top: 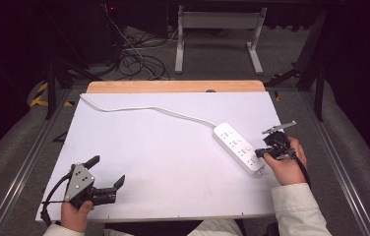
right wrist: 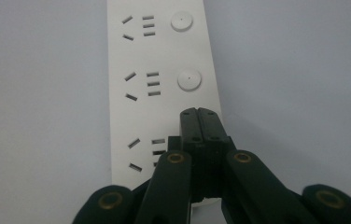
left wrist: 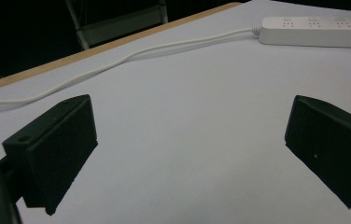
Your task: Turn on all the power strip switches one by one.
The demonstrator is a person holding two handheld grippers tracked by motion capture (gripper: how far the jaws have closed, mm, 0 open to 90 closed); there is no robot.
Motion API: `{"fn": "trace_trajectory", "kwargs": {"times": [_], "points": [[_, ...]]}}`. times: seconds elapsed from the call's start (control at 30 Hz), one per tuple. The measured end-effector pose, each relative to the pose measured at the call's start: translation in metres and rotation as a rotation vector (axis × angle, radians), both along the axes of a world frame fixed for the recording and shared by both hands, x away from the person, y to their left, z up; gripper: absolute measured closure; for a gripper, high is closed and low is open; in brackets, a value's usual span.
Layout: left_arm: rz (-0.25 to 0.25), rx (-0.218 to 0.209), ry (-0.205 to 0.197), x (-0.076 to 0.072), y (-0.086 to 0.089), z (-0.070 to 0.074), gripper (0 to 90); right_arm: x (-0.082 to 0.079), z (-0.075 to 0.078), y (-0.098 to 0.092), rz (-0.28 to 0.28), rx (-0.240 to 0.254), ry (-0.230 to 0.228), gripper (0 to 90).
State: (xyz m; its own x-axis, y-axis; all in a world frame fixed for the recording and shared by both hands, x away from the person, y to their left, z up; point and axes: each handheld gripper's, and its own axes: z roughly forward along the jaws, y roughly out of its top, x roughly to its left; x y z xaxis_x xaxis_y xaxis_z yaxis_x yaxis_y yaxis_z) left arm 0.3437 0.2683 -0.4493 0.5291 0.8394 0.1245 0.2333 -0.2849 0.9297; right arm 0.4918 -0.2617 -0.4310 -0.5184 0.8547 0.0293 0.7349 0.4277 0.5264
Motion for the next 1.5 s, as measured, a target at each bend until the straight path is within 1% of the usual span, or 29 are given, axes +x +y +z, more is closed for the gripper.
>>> {"fn": "trace_trajectory", "kwargs": {"times": [0.23, 0.33, 0.4, 0.53, 0.63, 0.97, 1.13, 1.27, 1.33, 1.4, 1.47, 1.5], "points": [[0.0, -0.001, -0.001, -0.0001, 0.0001, 0.0, 2.5, 0.0003, -0.0024, 0.0001, 0.003, -0.011, 0.0, 90.0], [0.0, 0.0, 0.0, -0.0002, 0.0002, 0.0001, 2.5, 0.0002, -0.0028, -0.0001, 0.003, -0.01, -0.001, 90.0], [0.0, -0.006, 0.002, -0.0006, -0.0003, -0.0001, 2.5, 0.0002, -0.0033, -0.0003, 0.003, -0.007, -0.001, 90.0], [-0.002, -0.003, 0.003, -0.0008, -0.0003, 0.0, 2.5, 0.0003, -0.004, 0.0003, -0.002, -0.008, 0.002, 90.0], [-0.001, -0.004, 0.003, -0.0007, -0.0004, -0.0001, 2.5, 0.0001, -0.0045, 0.001, 0.003, -0.019, -0.003, 90.0], [-0.005, 0.001, 0.003, -0.001, -0.0003, -0.0001, 2.6, -0.0008, -0.0068, 0.0031, 0.004, -0.032, -0.017, 90.0], [-0.005, -0.002, 0.001, -0.0012, -0.0002, -0.0001, 2.5, -0.0016, -0.0084, 0.0019, -0.002, -0.02, -0.022, 90.0], [-0.004, -0.004, 0.006, -0.0009, -0.0009, -0.0009, 2.5, -0.0013, -0.009, 0.0021, -0.009, -0.021, -0.008, 90.0], [-0.005, -0.002, 0.004, -0.0011, -0.0007, -0.0007, 2.5, -0.0018, -0.0095, 0.0035, -0.014, -0.024, -0.016, 90.0], [-0.003, -0.003, 0.003, -0.001, -0.0002, -0.0005, 2.6, -0.0015, -0.0091, 0.0045, -0.002, -0.033, -0.02, 90.0], [-0.001, -0.007, 0.006, -0.001, -0.0002, -0.0005, 2.5, -0.0013, -0.0081, 0.0048, 0.006, -0.024, -0.019, 90.0], [-0.001, -0.009, 0.005, -0.0009, -0.0002, -0.0004, 2.5, -0.0025, -0.0065, 0.0039, 0.007, -0.013, -0.039, 90.0]]}}
